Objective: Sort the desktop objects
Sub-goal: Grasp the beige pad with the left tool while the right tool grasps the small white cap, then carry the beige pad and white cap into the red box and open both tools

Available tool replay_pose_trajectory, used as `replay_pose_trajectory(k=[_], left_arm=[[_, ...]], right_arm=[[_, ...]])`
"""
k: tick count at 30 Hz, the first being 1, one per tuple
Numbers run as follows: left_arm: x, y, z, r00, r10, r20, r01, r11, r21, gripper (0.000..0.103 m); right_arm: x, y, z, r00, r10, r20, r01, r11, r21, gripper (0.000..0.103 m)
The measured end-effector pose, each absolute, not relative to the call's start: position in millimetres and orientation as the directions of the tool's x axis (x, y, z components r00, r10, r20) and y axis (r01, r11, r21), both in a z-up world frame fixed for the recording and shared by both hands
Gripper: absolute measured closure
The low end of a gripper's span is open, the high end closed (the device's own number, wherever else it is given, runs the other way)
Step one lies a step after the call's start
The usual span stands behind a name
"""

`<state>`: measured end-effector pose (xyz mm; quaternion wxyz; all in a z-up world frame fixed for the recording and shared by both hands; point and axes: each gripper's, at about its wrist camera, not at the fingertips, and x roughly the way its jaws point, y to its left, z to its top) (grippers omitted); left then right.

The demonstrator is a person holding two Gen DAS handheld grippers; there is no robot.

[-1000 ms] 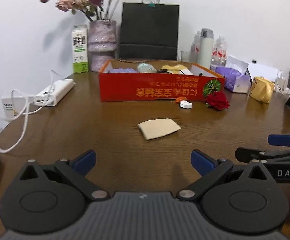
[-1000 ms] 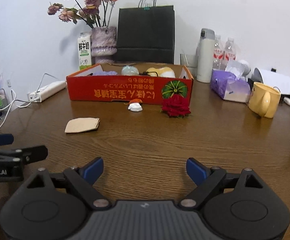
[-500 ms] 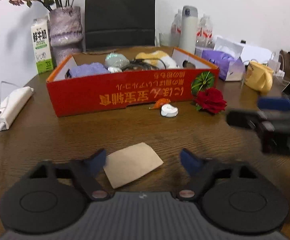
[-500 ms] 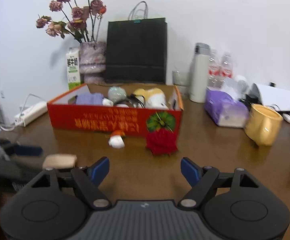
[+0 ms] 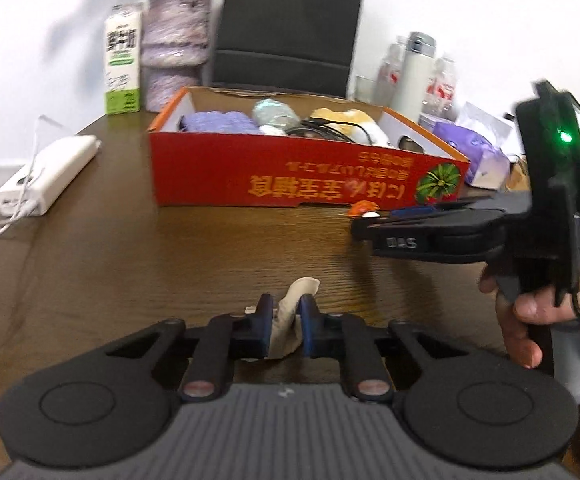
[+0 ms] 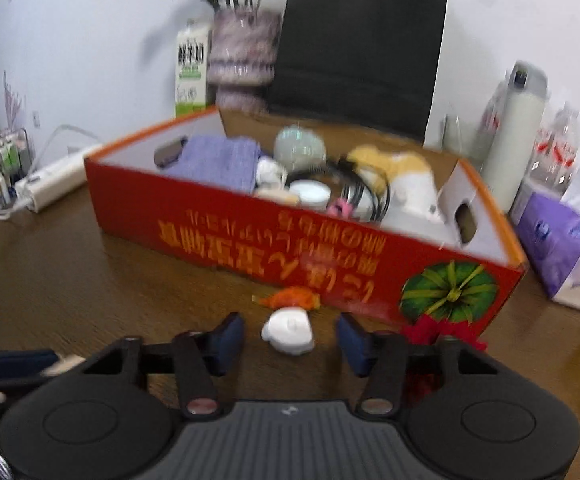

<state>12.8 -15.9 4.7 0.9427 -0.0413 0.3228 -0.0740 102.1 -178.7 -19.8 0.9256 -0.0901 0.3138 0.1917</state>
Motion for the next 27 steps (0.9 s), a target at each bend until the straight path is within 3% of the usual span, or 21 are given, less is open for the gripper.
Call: replay_pose_trajectory(k=[1, 2, 17, 27], left_arm=[[11, -14, 5, 0.782, -0.16, -0.603, 0.104, 0.986, -0.126, 0.088], [9, -13, 6, 0.783, -0.149, -0.604, 0.092, 0.988, -0.124, 0.088], [-51, -15, 27, 0.816, -0.128, -0.564, 0.074, 0.99, -0.117, 0.088], [-56, -14, 86, 0.906, -0.129, -0.402, 0.109, 0.991, -0.074, 0.088]], right_arm=[[102, -180, -20, 0.723, 0.312, -0.617, -0.416, 0.909, -0.028, 0.076], [101, -183, -20, 0.715, 0.328, -0.617, -0.42, 0.907, -0.004, 0.079], [-36, -213, -5, 0.729, 0.377, -0.571, -0.411, 0.909, 0.075, 0.08], [-77, -245, 56, 0.832, 0.371, -0.413, -0.392, 0.919, 0.036, 0.08]])
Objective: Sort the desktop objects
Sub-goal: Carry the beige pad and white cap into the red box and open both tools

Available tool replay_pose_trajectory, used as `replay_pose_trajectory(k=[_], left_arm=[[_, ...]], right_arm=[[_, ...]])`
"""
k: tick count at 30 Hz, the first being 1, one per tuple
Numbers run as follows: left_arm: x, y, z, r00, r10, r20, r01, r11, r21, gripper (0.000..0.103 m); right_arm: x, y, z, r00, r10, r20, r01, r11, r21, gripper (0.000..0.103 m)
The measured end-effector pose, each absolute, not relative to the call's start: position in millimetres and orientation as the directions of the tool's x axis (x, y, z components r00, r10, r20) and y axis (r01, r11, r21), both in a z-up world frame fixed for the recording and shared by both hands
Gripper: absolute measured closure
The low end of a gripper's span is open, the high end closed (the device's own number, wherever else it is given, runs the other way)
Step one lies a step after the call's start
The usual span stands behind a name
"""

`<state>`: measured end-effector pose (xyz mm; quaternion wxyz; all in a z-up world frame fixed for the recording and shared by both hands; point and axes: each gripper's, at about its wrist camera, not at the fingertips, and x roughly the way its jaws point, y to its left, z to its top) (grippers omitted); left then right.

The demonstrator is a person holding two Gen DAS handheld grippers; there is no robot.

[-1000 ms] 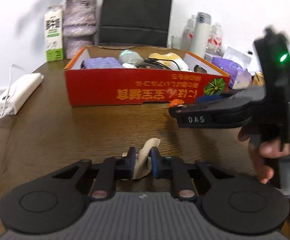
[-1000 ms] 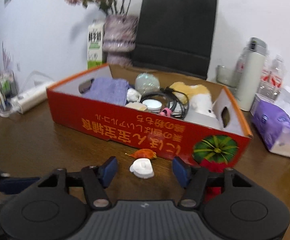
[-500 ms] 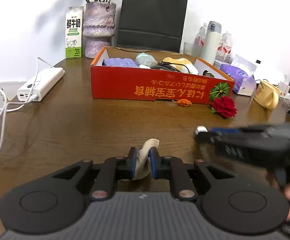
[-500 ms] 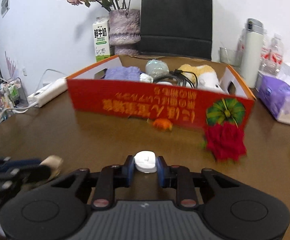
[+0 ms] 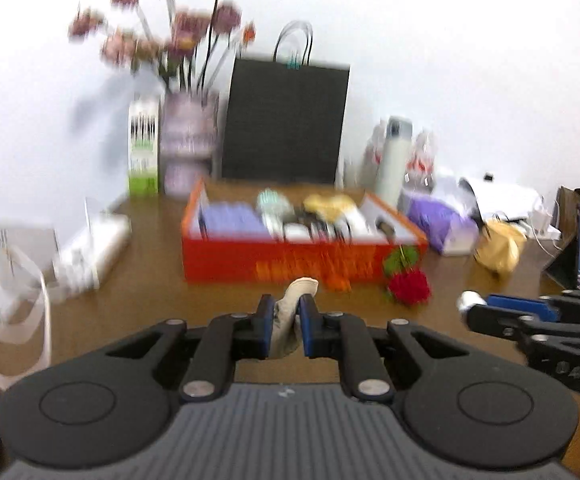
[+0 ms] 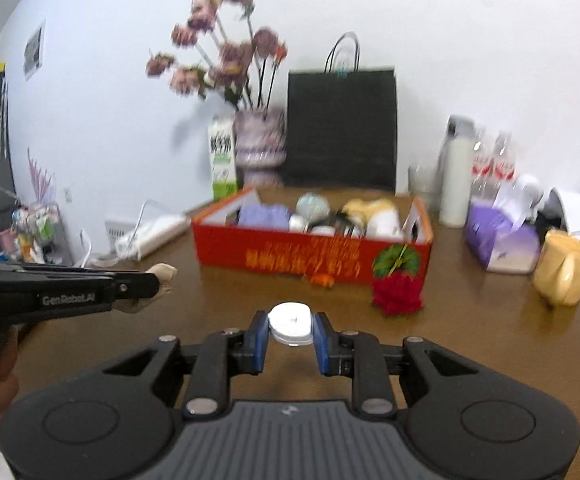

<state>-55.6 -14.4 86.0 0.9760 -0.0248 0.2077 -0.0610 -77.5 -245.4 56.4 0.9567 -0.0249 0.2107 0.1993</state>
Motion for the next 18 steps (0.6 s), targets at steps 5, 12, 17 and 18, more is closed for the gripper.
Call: replay_pose_trajectory(k=[5, 12, 17, 18], left_arm=[[14, 2, 130, 0.926, -0.147, -0.348, 0.135, 0.989, -0.059, 0.088], [166, -5, 108, 0.812, -0.135, -0.568, 0.147, 0.989, -0.025, 0.087], [206, -6, 62, 0.716, -0.153, -0.681, 0.181, 0.983, -0.031, 0.069], [208, -6, 57, 0.708, -0.166, -0.686, 0.194, 0.98, -0.036, 0.058]], right_arm=[[-31, -247, 92, 0.87, 0.349, -0.348, -0.377, 0.926, -0.014, 0.08], [111, -224, 114, 0.798, 0.398, -0.453, -0.391, 0.913, 0.115, 0.08], [200, -202, 67, 0.672, 0.381, -0.635, -0.366, 0.916, 0.162, 0.08], [214, -200, 55, 0.638, 0.377, -0.671, -0.36, 0.917, 0.173, 0.08]])
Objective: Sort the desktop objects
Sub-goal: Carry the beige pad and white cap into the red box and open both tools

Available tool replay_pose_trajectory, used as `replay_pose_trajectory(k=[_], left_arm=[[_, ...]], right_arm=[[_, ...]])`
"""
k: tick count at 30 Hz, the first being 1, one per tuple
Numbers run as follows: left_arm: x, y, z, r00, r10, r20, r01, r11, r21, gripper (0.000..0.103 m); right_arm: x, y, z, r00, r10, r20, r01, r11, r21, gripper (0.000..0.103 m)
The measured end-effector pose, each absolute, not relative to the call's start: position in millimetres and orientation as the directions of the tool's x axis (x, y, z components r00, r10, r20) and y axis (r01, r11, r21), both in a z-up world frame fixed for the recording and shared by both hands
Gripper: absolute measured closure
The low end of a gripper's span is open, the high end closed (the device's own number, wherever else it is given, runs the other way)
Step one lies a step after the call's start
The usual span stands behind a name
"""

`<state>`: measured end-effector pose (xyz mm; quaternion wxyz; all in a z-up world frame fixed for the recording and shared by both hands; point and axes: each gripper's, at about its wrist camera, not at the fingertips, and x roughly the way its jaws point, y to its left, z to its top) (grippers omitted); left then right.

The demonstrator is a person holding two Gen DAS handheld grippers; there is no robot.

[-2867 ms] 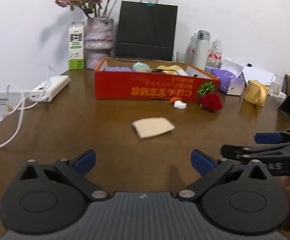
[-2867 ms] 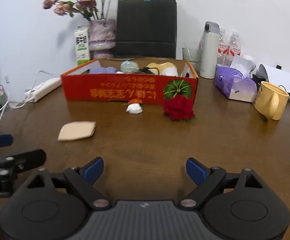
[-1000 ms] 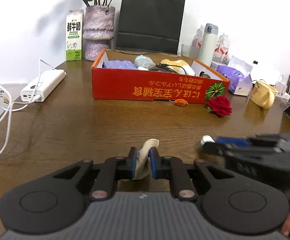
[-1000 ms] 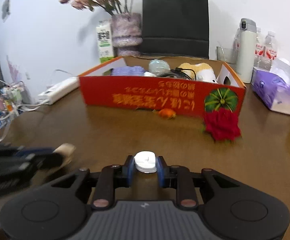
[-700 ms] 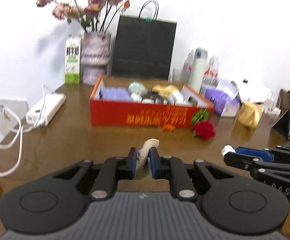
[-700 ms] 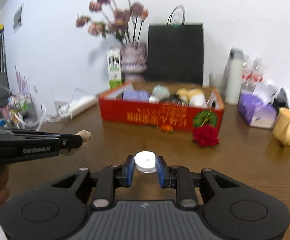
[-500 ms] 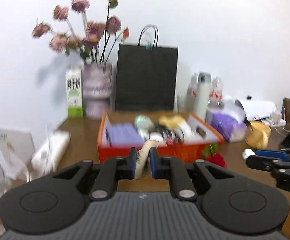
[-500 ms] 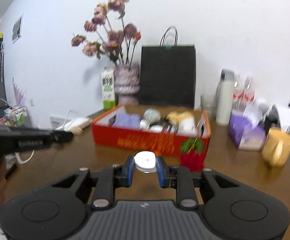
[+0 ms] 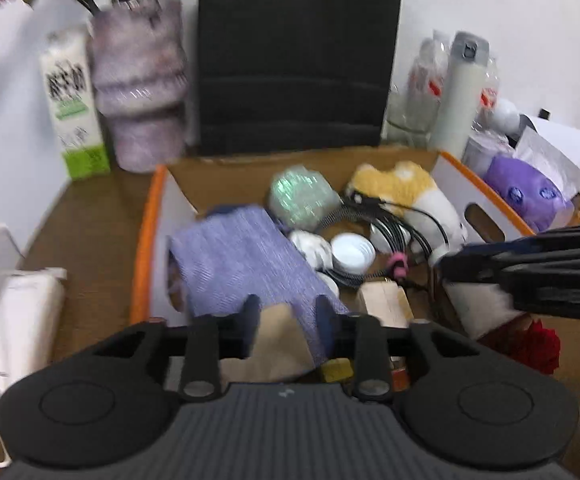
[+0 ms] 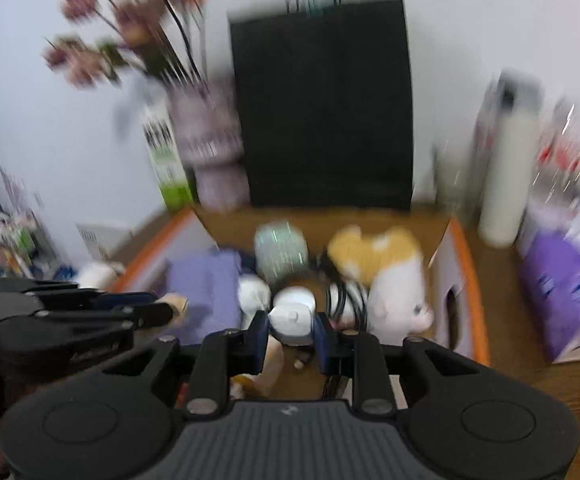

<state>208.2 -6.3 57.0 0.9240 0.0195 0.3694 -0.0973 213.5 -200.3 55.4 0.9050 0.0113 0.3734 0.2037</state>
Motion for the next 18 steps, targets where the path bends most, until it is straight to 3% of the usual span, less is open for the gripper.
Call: replay_pose_trajectory(k=[1, 4, 5, 7, 9, 11, 13, 16, 18], left_arm=[[211, -7, 54, 0.707, -0.165, -0.688, 0.204, 0.979, -0.024, 0.045], [208, -6, 58, 0.731, -0.168, -0.662, 0.209, 0.978, -0.017, 0.031], [207, -6, 62, 0.735, -0.184, -0.653, 0.217, 0.976, -0.031, 0.028], [206, -4, 75, 0.754, -0.189, -0.629, 0.208, 0.977, -0.044, 0.013], [208, -3, 88, 0.772, -0.163, -0.614, 0.172, 0.984, -0.045, 0.001], [211, -2, 99, 0.771, -0.158, -0.616, 0.16, 0.986, -0.053, 0.0], [207, 2, 107, 0.76, -0.121, -0.639, 0.104, 0.992, -0.064, 0.0], [173, 8, 108, 0.788, -0.085, -0.609, 0.021, 0.994, -0.111, 0.0], [140, 10, 96, 0.794, -0.132, -0.594, 0.035, 0.984, -0.172, 0.0]], right_arm=[[224, -200, 46, 0.606, 0.366, -0.706, -0.352, 0.92, 0.175, 0.08], [238, -202, 31, 0.559, 0.342, -0.756, -0.317, 0.93, 0.186, 0.077], [236, -203, 33, 0.563, 0.348, -0.75, -0.321, 0.928, 0.189, 0.074], [231, -207, 41, 0.586, 0.356, -0.728, -0.322, 0.927, 0.194, 0.057], [227, -211, 53, 0.616, 0.353, -0.705, -0.317, 0.93, 0.189, 0.055], [226, -213, 67, 0.643, 0.332, -0.691, -0.302, 0.938, 0.17, 0.053], [221, -215, 80, 0.669, 0.312, -0.675, -0.289, 0.945, 0.15, 0.043], [196, -218, 91, 0.722, 0.285, -0.631, -0.283, 0.953, 0.107, 0.037], [165, -223, 89, 0.76, 0.289, -0.581, -0.301, 0.95, 0.08, 0.024]])
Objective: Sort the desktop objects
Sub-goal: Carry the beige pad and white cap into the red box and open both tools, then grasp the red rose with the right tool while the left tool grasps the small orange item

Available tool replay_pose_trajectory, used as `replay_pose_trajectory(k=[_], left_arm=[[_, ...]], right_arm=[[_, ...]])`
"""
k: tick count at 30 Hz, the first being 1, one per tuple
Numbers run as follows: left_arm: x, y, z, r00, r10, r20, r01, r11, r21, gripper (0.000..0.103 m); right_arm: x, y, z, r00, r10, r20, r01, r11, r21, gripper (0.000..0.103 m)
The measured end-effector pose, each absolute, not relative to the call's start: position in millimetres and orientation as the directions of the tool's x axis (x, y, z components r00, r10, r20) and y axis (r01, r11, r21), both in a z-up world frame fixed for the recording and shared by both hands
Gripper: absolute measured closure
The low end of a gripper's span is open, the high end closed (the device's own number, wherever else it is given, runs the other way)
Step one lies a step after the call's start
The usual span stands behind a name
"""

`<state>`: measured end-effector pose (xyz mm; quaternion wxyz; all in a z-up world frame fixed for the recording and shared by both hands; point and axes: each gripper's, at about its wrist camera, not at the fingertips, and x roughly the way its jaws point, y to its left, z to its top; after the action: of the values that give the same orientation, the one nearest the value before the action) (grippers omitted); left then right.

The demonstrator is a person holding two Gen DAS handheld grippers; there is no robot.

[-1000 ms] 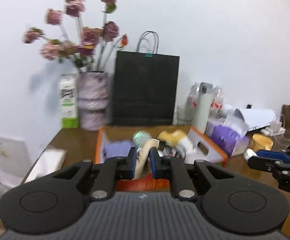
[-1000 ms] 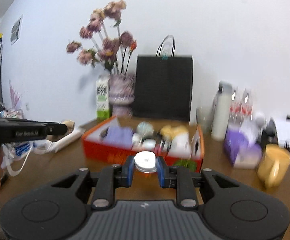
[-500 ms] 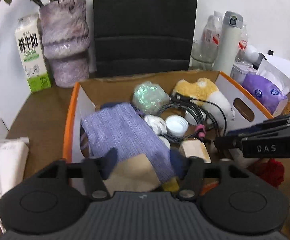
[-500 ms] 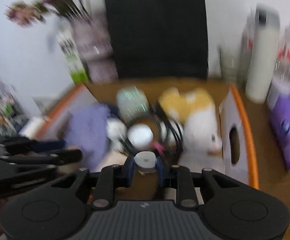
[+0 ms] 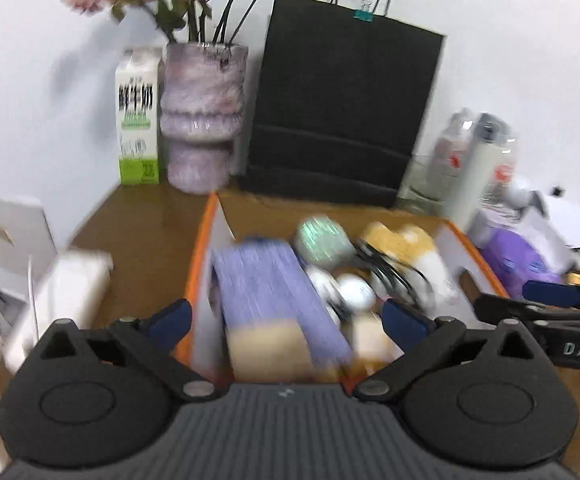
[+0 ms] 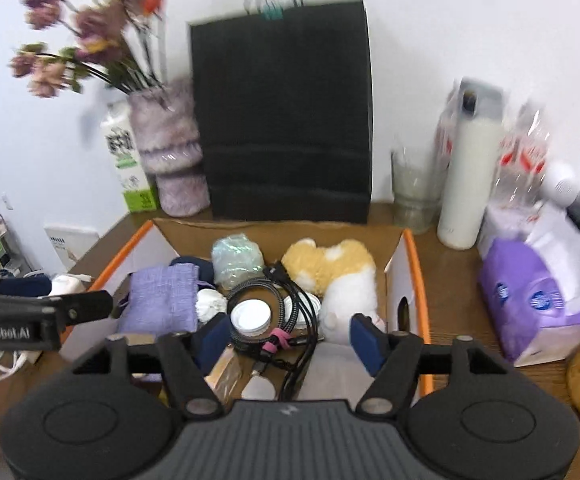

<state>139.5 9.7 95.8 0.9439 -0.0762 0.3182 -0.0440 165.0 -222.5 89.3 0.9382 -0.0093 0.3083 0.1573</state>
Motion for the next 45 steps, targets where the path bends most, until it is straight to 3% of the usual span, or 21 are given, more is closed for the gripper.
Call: replay_pose_trajectory(k=[1, 4, 13, 18, 33, 40, 45], left_arm=[[124, 10, 87, 0.787, -0.155, -0.597, 0.039, 0.979, -0.202, 0.0], [82, 5, 65, 0.788, -0.129, -0.602, -0.011, 0.975, -0.222, 0.0], [-21, -12, 22, 0.83, -0.064, -0.554, 0.012, 0.995, -0.096, 0.0], [-41, -14, 7, 0.82, -0.022, -0.572, 0.022, 1.0, -0.007, 0.0], [-40, -14, 2, 0.804, -0.032, -0.593, 0.029, 0.999, -0.015, 0.0], [-7, -18, 12, 0.817, -0.11, -0.566, 0.078, 0.994, -0.08, 0.0], [46, -42, 18, 0.8, -0.17, -0.575, 0.154, 0.985, -0.078, 0.009]], right_arm=[[150, -224, 86, 0.779, 0.287, -0.558, -0.305, 0.95, 0.063, 0.02], [105, -224, 67, 0.82, 0.232, -0.523, -0.277, 0.961, -0.008, 0.02], [1, -236, 11, 0.811, 0.198, -0.551, -0.25, 0.968, -0.02, 0.018], [-34, -241, -8, 0.784, 0.222, -0.579, -0.231, 0.971, 0.059, 0.017], [-43, -245, -20, 0.772, 0.204, -0.602, -0.186, 0.978, 0.094, 0.012], [-29, -251, -11, 0.772, 0.228, -0.593, -0.198, 0.973, 0.118, 0.013], [28, -255, 11, 0.843, 0.136, -0.521, -0.173, 0.985, -0.024, 0.013]])
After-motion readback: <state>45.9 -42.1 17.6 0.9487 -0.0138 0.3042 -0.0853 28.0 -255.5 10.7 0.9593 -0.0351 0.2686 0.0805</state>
